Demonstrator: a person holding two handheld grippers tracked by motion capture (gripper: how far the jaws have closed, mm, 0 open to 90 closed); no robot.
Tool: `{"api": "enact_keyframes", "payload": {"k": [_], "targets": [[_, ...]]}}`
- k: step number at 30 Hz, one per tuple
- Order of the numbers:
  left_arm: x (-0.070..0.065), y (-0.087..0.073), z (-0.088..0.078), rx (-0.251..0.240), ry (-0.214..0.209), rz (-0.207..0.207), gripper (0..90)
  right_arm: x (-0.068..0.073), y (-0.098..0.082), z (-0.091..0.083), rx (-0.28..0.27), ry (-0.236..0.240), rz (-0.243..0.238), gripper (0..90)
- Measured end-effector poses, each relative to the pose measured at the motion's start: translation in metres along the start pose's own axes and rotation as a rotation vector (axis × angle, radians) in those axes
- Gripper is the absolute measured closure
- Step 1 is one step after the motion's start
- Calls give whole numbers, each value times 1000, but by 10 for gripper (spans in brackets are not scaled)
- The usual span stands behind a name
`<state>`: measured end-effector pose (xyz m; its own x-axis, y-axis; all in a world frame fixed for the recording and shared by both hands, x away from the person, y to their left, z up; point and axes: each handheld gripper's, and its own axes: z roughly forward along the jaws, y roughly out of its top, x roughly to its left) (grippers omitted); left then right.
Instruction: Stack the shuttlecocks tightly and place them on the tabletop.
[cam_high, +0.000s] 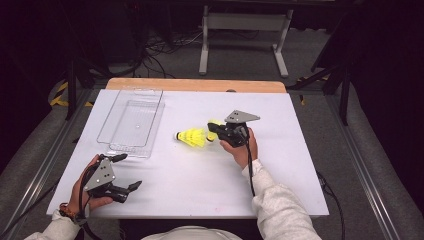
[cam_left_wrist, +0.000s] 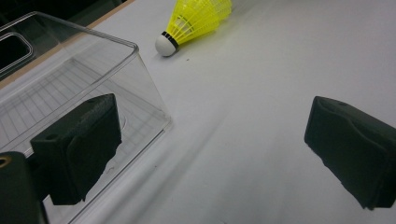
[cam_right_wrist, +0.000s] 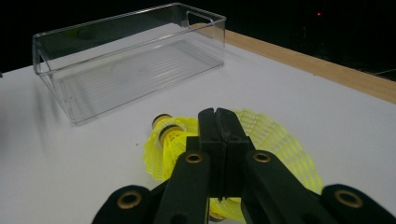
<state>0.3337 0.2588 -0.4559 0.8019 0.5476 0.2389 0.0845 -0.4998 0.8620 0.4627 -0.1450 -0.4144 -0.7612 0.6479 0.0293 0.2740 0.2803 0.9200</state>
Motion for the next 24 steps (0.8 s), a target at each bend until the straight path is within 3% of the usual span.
{"api": "enact_keyframes", "payload": {"k": [11, 24], "targets": [[0, 0, -1, 1, 0, 4, 49, -5, -9, 5, 40, -2, 27, 898], [0, 0, -2, 1, 0, 7, 49, -7, -11, -2, 72, 8, 7, 864]]}}
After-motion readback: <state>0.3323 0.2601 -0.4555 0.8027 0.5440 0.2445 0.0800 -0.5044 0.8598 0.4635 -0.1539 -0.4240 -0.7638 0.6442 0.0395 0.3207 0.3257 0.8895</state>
